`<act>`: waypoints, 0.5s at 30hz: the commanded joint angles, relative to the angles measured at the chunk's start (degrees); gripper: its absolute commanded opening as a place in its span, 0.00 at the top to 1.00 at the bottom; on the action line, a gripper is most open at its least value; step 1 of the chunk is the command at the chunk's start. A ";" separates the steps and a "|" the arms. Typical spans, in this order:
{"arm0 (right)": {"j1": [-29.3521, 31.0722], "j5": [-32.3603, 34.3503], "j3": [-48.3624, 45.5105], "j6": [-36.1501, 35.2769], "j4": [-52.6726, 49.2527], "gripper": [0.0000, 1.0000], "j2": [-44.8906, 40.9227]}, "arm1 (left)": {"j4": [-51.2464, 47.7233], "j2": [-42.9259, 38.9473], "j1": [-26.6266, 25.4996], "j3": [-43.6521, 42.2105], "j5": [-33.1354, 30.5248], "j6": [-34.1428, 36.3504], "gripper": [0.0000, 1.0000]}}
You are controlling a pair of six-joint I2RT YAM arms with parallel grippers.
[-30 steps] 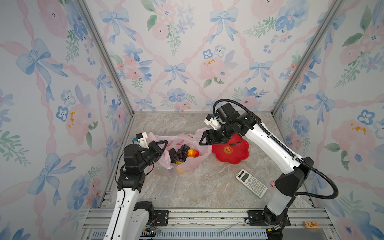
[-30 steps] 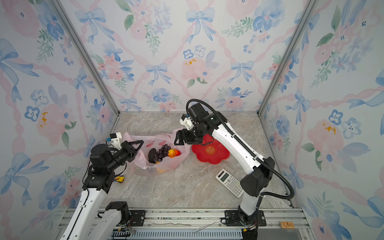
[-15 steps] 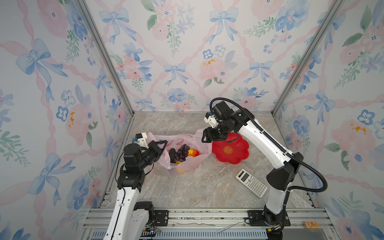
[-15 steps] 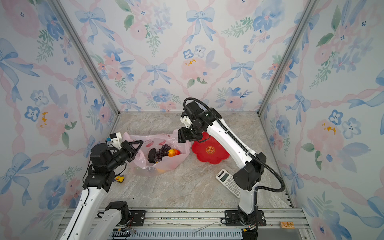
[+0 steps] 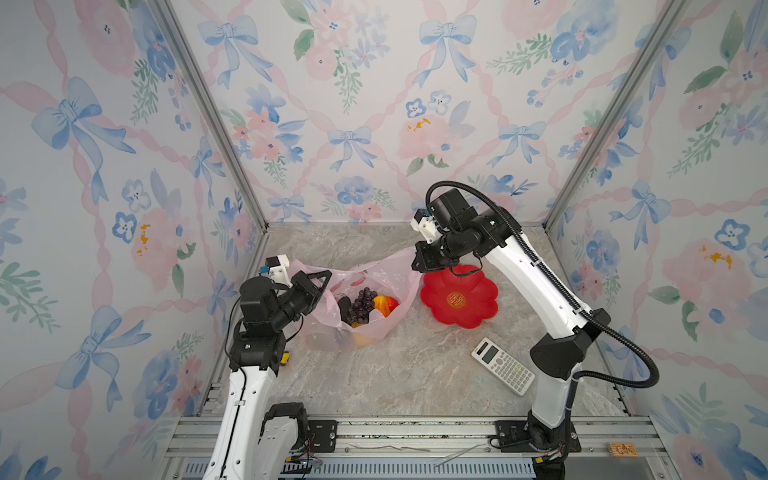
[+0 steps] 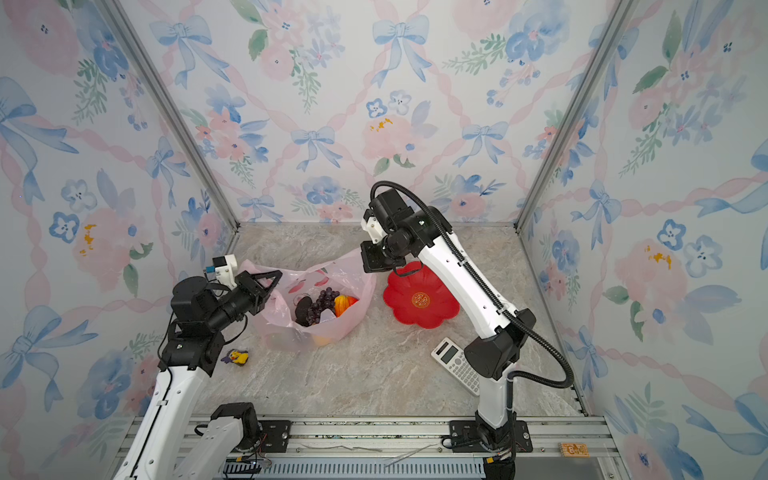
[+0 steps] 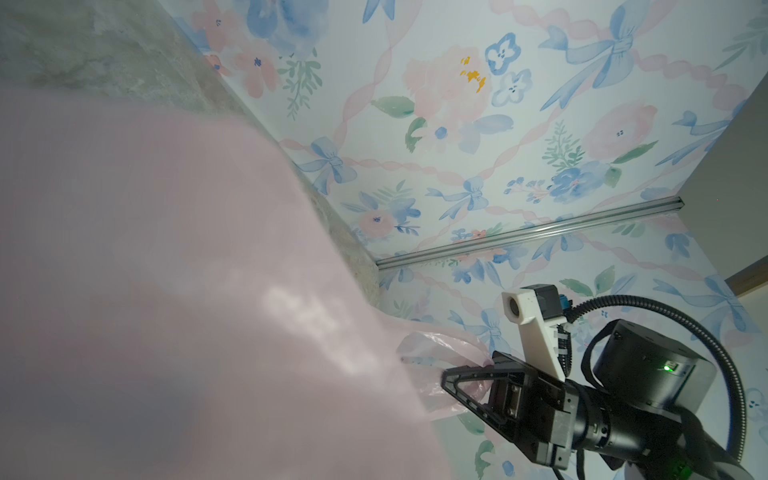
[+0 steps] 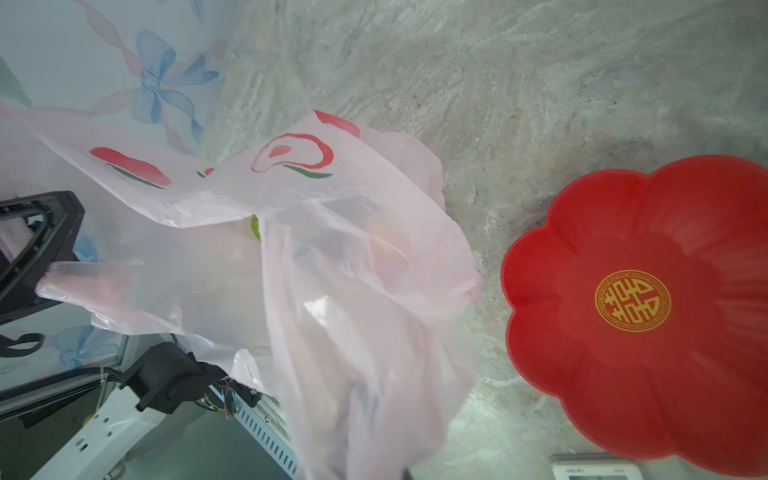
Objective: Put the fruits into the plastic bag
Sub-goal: 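Lift the pink bag upright by its handles with both grippers, moving it farther away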
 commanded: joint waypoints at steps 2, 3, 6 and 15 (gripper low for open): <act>-2.46 -6.30 6.09 5.32 6.80 1.00 -2.55 | -0.28 3.76 0.95 11.47 3.00 0.93 1.00; -2.85 -7.49 7.32 6.48 9.12 1.00 -2.51 | -0.37 4.99 1.04 14.01 3.10 0.81 1.00; -3.88 -11.05 10.13 10.48 17.31 1.00 -2.11 | -0.29 8.78 1.04 22.10 2.77 -0.42 1.00; -7.19 -21.18 13.61 23.42 41.36 1.00 3.32 | 8.41 19.62 -1.48 35.30 1.14 -5.20 1.00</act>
